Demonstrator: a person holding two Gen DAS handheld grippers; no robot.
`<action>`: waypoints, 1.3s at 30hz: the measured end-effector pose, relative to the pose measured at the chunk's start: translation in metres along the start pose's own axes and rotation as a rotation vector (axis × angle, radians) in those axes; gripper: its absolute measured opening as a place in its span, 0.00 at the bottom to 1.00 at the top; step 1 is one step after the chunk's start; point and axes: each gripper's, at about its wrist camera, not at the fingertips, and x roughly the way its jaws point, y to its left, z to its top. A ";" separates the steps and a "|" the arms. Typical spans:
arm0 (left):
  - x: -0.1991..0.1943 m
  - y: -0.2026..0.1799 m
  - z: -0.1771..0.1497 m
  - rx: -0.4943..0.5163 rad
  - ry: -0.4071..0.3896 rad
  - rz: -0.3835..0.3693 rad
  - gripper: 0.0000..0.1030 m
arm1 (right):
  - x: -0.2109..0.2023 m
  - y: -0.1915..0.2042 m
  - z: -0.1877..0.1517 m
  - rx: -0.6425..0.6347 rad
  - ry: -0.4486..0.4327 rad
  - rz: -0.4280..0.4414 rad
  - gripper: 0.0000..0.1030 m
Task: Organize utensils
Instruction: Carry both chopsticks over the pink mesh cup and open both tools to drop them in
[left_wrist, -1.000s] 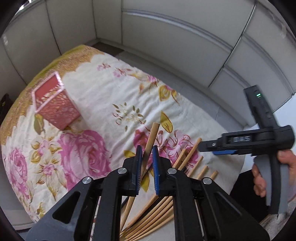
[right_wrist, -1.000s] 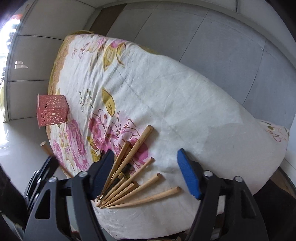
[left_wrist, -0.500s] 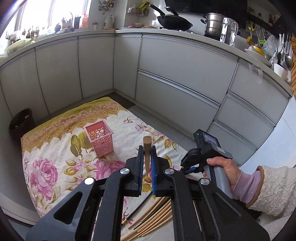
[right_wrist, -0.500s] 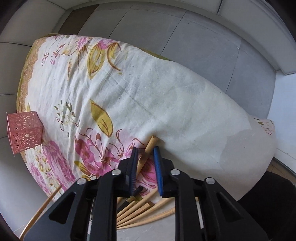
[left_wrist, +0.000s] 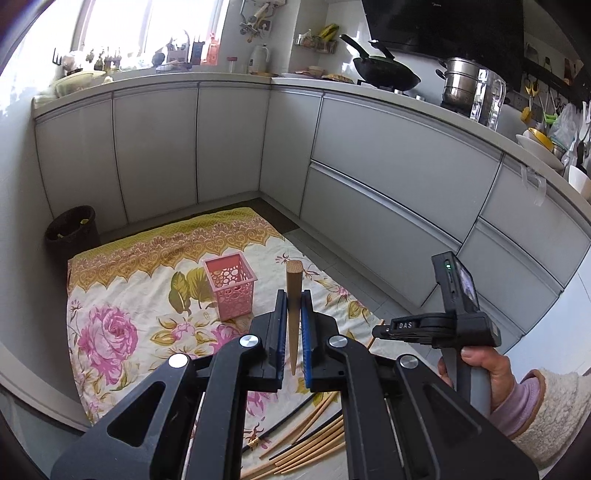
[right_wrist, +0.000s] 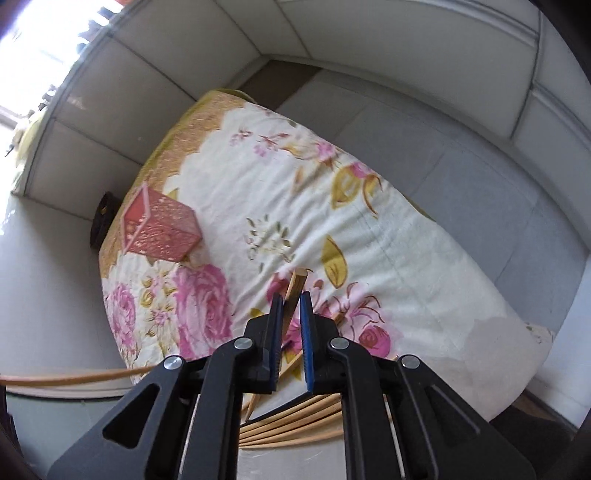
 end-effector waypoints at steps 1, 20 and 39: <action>-0.002 -0.001 0.003 -0.010 -0.008 0.005 0.06 | -0.012 0.009 -0.002 -0.042 -0.019 0.015 0.09; 0.021 0.012 0.106 -0.052 -0.116 0.278 0.06 | -0.159 0.105 0.057 -0.334 -0.277 0.171 0.07; 0.094 0.082 0.097 -0.210 -0.081 0.280 0.52 | -0.113 0.175 0.114 -0.384 -0.331 0.221 0.07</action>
